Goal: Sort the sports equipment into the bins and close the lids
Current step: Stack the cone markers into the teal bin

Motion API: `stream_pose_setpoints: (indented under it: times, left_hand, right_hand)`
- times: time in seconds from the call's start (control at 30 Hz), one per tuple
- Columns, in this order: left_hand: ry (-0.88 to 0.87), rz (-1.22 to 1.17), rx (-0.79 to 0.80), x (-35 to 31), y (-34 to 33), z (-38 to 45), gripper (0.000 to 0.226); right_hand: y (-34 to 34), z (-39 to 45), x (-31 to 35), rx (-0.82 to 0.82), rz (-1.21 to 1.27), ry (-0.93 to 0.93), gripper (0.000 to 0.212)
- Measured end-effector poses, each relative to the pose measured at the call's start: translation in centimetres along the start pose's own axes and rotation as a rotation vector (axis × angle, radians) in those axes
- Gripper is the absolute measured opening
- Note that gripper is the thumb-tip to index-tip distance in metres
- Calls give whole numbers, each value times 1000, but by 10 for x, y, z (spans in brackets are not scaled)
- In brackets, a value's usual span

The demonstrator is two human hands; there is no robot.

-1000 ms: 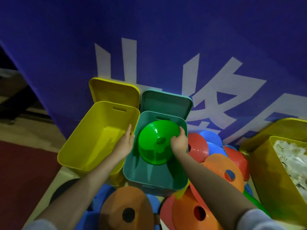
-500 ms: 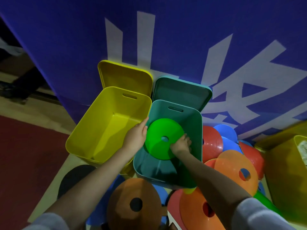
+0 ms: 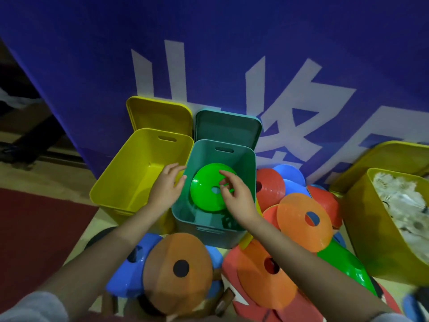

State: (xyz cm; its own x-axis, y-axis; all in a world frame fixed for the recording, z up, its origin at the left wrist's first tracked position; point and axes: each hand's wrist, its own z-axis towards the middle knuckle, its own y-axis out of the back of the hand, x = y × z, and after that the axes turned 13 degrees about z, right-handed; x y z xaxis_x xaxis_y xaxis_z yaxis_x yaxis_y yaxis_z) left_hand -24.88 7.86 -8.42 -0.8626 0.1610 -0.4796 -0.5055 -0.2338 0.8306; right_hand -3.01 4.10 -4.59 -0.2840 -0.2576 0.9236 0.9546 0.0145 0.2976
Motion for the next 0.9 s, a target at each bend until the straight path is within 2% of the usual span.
stream_pose_setpoints:
  times: [0.13, 0.2, 0.33, 0.5, 0.6, 0.67, 0.7, 0.8, 0.87, 0.9]
  left_hand:
    - [-34, -97, -142, -18, 26, -61, 24]
    - [-29, -151, -130, -26, 31, -93, 25]
    - [78, -172, -39, -21, 18, -147, 19]
    - [251, -13, 33, 22, -4, -191, 21]
    - [370, 146, 115, 53, -3, -205, 27]
    - [340, 236, 196, 67, 2, -212, 33]
    - [307, 254, 258, 73, 3, -215, 38]
    - [206, 293, 485, 79, 3, -221, 50]
    - [112, 384, 544, 83, 1, -221, 54]
    - [86, 413, 549, 85, 0, -219, 55]
  right_hand:
    - [3, -51, 10, 19, 274, -75, 34]
    - [2, -74, 6, 54, 301, -95, 34]
    - [-2, -110, -17, 164, 220, -167, 27]
    - [-14, -141, -61, 300, -43, -310, 31]
    - [-31, -150, -81, 317, -132, -519, 53]
    - [-45, -151, -85, 325, -139, -616, 58]
    - [-51, -152, -87, 324, -144, -638, 53]
    - [-63, -153, -89, 326, -196, -625, 22]
    - [-65, -154, -90, 319, -226, -612, 4]
    - [-65, -156, -92, 305, -217, -612, 4]
